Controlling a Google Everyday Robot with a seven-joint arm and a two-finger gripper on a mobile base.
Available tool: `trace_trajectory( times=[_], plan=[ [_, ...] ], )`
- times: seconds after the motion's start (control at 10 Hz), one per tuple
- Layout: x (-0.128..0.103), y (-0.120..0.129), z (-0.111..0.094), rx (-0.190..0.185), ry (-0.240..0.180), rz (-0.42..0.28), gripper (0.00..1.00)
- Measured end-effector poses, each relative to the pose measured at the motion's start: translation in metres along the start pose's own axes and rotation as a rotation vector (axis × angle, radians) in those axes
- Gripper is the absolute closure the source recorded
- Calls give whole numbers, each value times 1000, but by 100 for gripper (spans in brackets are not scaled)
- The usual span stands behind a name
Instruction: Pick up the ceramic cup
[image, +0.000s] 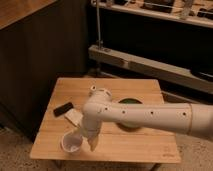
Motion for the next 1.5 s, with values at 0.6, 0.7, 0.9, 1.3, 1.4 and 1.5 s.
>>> trace_trajectory(
  times=[0.6, 0.7, 0.9, 1.3, 1.4, 1.5],
  plan=[
    [7, -1, 31, 1, -2, -18, 34],
    [8, -1, 36, 0, -1, -22, 36],
    [9, -3, 39, 1, 0, -23, 52],
    [14, -2, 57, -2, 1, -23, 55],
    [14, -2, 59, -3, 4, -24, 56],
    [13, 0, 56, -2, 6, -22, 62]
  ],
)
